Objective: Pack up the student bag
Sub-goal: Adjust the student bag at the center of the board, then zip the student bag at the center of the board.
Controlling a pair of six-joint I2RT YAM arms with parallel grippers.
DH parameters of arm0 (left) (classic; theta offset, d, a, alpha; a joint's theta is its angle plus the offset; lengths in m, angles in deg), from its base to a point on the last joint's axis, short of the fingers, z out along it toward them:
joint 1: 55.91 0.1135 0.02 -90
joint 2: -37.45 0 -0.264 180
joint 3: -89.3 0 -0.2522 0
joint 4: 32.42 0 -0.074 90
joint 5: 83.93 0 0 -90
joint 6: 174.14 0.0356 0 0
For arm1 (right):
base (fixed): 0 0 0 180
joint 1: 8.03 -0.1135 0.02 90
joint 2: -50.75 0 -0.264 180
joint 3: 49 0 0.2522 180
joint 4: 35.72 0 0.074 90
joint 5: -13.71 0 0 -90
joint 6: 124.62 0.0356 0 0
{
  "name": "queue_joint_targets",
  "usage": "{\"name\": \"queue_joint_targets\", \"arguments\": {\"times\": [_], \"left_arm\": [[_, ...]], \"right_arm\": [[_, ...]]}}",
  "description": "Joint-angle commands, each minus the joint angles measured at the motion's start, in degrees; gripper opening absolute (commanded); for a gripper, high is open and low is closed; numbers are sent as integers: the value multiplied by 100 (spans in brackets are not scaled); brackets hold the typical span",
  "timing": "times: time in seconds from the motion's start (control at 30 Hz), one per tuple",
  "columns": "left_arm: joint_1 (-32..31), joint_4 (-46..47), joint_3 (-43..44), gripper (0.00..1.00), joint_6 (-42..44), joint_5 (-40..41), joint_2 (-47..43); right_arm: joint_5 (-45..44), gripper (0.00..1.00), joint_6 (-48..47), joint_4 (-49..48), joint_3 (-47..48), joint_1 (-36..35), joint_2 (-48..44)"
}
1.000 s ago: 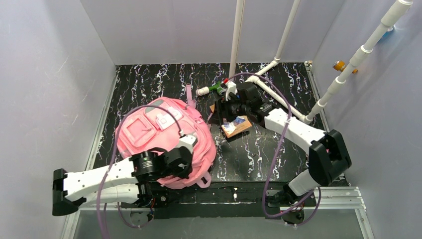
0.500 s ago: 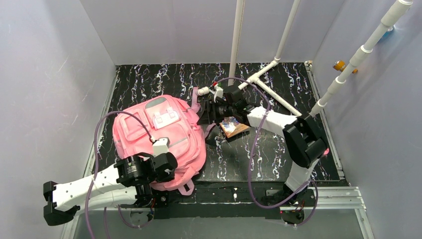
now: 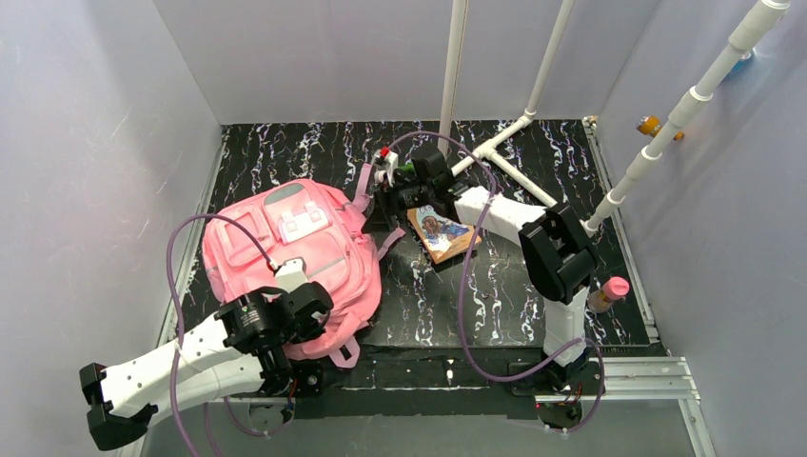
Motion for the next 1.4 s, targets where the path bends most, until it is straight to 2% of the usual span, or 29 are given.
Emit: {"name": "queue_joint_targets", "arguments": {"times": [0.0,0.17,0.4,0.47,0.53,0.7,0.8,1.07,1.13,1.23,1.37], "left_arm": [[73,-163,72,0,149,111,-30],[72,4,67,0,352,-25,-150],[72,264,3,0,626,-201,-372],[73,346,-12,0,708,-270,-385],[73,415,-34,0,766,-362,-360],[68,516,-102,0,816,-463,-373],[73,551,-134,0,825,-468,-477],[73,610,-154,0,876,-522,-463],[73,643,-188,0,879,-550,-460],[73,656,-213,0,861,-543,-490],[73,658,-213,0,861,-542,-523]], "right_arm": [[409,74,-2482,1451,898,-29,238],[666,74,-4196,2040,1197,-12,370],[1243,72,-5853,2689,1508,-56,606],[1169,73,-5780,2167,1352,-104,563],[1234,73,-5692,2047,1478,-124,654],[1404,68,-6067,2910,2362,-218,1186],[1153,66,-6515,3549,2731,-331,1425],[1116,62,-6572,3612,2769,-383,1492],[1116,59,-6561,3620,2775,-402,1496],[1047,49,-6488,3598,2750,-424,1478],[1017,42,-6061,3103,2567,-424,1363]]}}
